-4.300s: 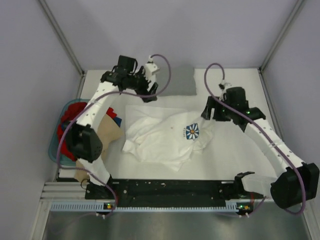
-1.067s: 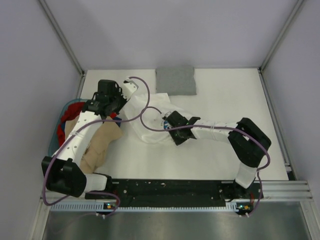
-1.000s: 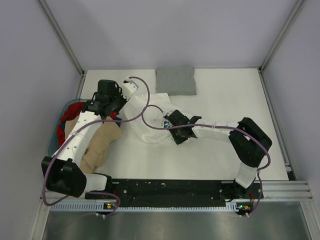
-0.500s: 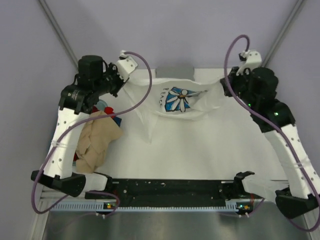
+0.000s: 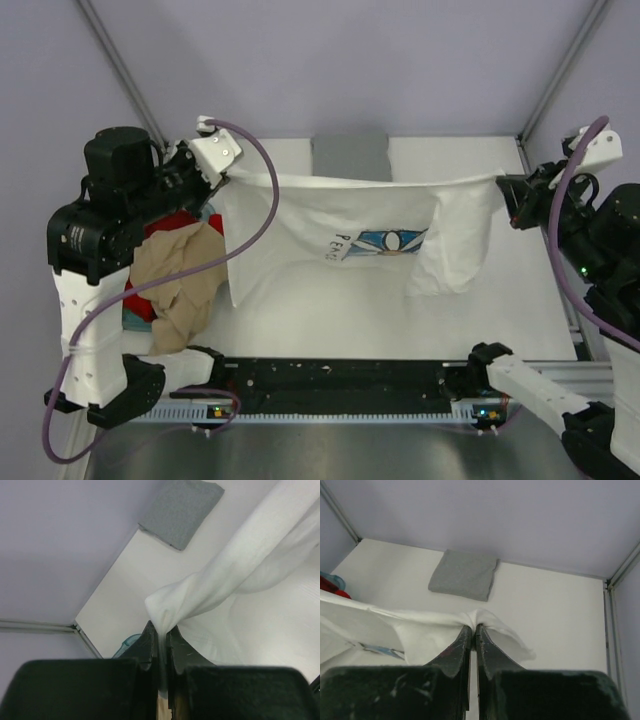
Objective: Fold and stack the t-shirts
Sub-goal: Flatten out the tshirt
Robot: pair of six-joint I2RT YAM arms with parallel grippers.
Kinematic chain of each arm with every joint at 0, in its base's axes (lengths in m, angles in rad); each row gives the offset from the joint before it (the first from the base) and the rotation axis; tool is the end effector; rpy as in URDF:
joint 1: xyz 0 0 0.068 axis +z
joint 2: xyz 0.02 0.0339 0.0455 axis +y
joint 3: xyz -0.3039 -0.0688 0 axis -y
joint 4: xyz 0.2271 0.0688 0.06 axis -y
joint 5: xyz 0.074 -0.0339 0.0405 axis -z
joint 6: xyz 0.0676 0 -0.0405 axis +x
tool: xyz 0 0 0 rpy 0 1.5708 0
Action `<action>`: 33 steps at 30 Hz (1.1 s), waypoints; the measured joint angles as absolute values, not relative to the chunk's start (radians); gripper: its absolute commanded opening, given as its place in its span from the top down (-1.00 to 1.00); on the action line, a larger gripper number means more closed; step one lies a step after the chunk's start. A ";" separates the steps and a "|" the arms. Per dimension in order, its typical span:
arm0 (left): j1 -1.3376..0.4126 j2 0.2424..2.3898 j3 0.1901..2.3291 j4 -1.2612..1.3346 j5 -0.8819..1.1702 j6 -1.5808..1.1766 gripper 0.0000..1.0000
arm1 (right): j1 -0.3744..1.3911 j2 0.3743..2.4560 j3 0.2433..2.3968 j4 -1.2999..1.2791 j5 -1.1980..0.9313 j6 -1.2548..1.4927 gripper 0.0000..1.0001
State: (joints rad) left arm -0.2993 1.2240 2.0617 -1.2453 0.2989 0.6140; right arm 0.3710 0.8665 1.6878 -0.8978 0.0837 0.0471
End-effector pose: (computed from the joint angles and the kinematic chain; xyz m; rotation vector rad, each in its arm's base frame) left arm 0.1387 -0.0636 0.5533 1.0336 1.6658 -0.0891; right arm 0.0719 0.0219 0.5414 -0.2031 1.6404 0.2499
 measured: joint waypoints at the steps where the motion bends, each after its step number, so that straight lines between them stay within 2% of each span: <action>1: -0.299 1.224 2.064 -1.254 0.299 0.615 1.00 | 0.371 0.867 1.691 -0.909 0.095 0.044 1.00; 7: -0.299 1.226 2.017 -1.251 0.313 0.615 1.00 | 0.371 0.947 1.701 -0.933 0.149 0.017 1.00; 12: -0.300 1.291 1.921 -1.128 0.264 0.611 1.00 | 0.318 1.179 1.771 -0.902 0.190 -0.024 1.00; 17: -0.303 1.489 1.976 -0.898 0.103 0.589 1.00 | 0.159 1.534 2.079 -0.886 0.148 0.005 1.00; 21: -0.309 1.639 2.148 -0.768 0.028 0.578 1.00 | 0.136 1.674 2.367 -0.880 0.175 -0.025 1.00; 23: -0.316 1.652 2.200 -0.723 0.019 0.580 1.00 | 0.136 1.666 2.445 -0.851 0.186 -0.056 1.00; 26: -0.339 1.639 2.252 -0.656 0.010 0.601 1.00 | 0.136 1.567 2.438 -0.784 0.189 -0.109 1.00; 29: -0.356 1.569 2.193 -0.597 0.023 0.624 1.00 | 0.136 1.369 2.260 -0.719 0.136 -0.138 1.00; 33: -0.353 1.422 1.941 -0.566 0.025 0.659 1.00 | 0.136 1.111 1.934 -0.696 -0.065 -0.135 1.00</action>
State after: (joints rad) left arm -0.3531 1.4223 1.9408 -0.5659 0.0250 0.6590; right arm 0.1356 1.1114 1.9335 -0.6956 -0.0650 -0.1352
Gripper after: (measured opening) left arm 0.040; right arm 0.014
